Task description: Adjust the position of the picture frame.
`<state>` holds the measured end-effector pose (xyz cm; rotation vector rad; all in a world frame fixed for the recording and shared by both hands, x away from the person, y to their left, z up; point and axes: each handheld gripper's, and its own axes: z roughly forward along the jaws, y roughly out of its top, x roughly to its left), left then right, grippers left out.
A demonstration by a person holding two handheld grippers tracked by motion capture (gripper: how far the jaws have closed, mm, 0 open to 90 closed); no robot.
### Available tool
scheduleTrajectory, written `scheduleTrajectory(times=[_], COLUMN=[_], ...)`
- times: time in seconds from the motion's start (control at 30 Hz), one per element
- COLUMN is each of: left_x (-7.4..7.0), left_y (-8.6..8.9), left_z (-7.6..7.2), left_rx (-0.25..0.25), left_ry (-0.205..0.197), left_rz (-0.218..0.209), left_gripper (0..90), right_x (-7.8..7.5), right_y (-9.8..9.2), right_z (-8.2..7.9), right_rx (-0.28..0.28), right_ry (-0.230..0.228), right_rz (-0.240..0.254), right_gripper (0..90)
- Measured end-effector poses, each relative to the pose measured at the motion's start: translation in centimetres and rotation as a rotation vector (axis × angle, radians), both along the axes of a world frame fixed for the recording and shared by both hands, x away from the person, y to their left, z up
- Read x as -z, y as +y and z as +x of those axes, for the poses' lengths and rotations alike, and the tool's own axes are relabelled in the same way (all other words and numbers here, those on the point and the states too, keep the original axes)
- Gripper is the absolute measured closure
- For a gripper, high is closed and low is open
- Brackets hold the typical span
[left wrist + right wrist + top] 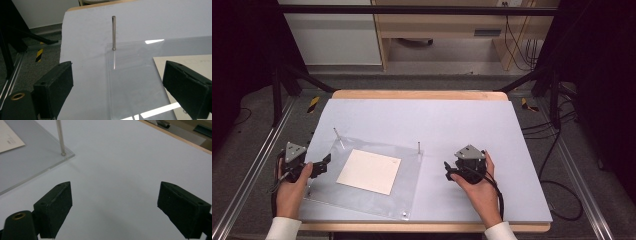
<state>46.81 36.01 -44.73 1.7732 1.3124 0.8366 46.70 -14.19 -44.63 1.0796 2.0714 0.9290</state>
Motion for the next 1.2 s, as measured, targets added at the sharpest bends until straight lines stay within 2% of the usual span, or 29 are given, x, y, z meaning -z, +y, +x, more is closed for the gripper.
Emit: scheduleTrajectory(times=[0.07, 0.1, 0.23, 0.33, 0.4, 0.57, 0.73, 0.8, 0.83, 0.93, 1.0, 1.03, 1.07, 1.1, 1.13, 1.2], left_x=[-0.1, -0.1, -0.1, -0.2, -0.1, -0.3, -0.6, -0.7, -0.8, -1.4, -1.8, -2.0, -2.0, -2.0, -2.1, -2.0], left_y=[-0.1, -0.2, -0.3, -0.2, -0.1, -0.2, -0.5, -0.6, -0.7, -1.2, -1.5, -1.7, -1.7, -1.9, -2.0, -2.3], left_z=[0.0, -0.1, 0.0, 0.0, 0.1, -0.1, 0.0, 0.2, 0.3, 0.7, 1.4, 1.7, 2.1, 2.4, 2.9, 3.7], left_rx=[0.004, 0.005, 0.002, 0.000, -0.002, 0.003, 0.015, 0.027, 0.028, 0.054, 0.061, 0.062, 0.065, 0.069, 0.078, 0.086], left_ry=[-0.005, -0.007, -0.012, -0.012, -0.004, -0.006, 0.002, 0.016, 0.021, 0.027, 0.039, 0.042, 0.051, 0.055, 0.058, 0.064], left_rz=[-0.002, 0.005, 0.007, 0.004, -0.014, -0.012, -0.019, -0.014, -0.012, 0.023, 0.045, 0.048, 0.047, 0.046, 0.058, 0.089], left_gripper=[9.2, 9.1, 9.0, 9.0, 9.0, 9.0, 8.9, 9.0, 9.8, 10.7, 11.9, 13.0, 13.0, 13.6, 14.3, 14.9], right_x=[-0.1, -0.2, -0.1, -0.1, -0.2, -0.6, -0.8, -0.9, -1.0, -1.0, -0.8, -0.6, -0.6, -0.5, -0.3, -0.2], right_y=[0.3, 0.8, 1.5, 1.7, 1.9, 1.9, 2.6, 3.1, 3.5, 4.1, 4.7, 5.5, 5.5, 5.9, 6.9, 7.3], right_z=[-0.1, -0.3, -0.5, -0.5, -0.6, -0.6, -0.4, -0.3, 0.0, 0.5, 1.0, 1.6, 1.6, 1.8, 2.4, 2.7], right_rx=[-0.010, -0.031, -0.069, -0.071, -0.061, -0.057, -0.077, -0.074, -0.075, -0.074, -0.074, -0.078, -0.078, -0.083, -0.104, -0.106], right_ry=[0.006, 0.010, -0.019, -0.008, -0.004, 0.021, 0.047, 0.044, 0.063, 0.078, 0.093, 0.114, 0.114, 0.133, 0.137, 0.145], right_rz=[0.000, -0.024, -0.050, -0.060, -0.075, -0.067, -0.051, -0.053, -0.039, -0.016, -0.026, -0.038, -0.038, -0.034, -0.034, -0.042], right_gripper=[13.6, 16.4, 16.6, 20.2, 23.8, 26.5, 27.0, 29.9, 33.6, 36.6, 39.6, 44.4, 44.4, 45.3, 48.5, 49.1])
